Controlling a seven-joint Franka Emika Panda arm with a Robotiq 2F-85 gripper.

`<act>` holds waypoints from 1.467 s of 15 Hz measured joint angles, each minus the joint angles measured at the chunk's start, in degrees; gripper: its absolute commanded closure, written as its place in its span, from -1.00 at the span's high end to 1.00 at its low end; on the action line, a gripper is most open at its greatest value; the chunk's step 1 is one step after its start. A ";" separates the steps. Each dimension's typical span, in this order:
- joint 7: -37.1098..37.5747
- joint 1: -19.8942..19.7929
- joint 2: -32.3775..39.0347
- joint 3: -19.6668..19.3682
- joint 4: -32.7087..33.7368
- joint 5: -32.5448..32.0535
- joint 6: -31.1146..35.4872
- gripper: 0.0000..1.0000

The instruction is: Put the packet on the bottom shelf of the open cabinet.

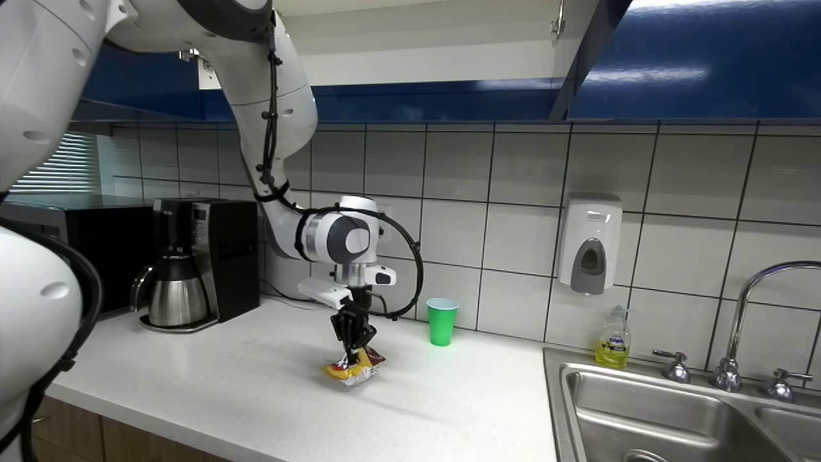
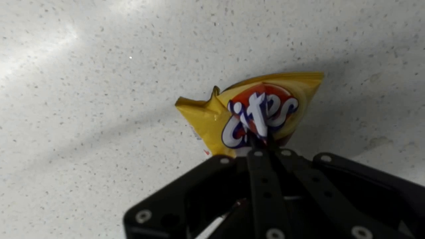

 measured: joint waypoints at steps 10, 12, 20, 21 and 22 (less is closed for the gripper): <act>-19.68 -0.63 -10.46 3.72 -1.80 -4.96 -16.86 -0.99; -20.66 -0.57 -12.30 4.16 -2.88 -7.46 -18.56 -0.99; -21.19 -0.16 -24.48 6.73 -12.03 -10.13 -21.19 -0.99; -21.19 -0.09 -26.59 7.03 -13.50 -10.13 -21.65 -0.99; -21.19 0.06 -28.77 7.19 -14.90 -10.12 -22.33 -0.99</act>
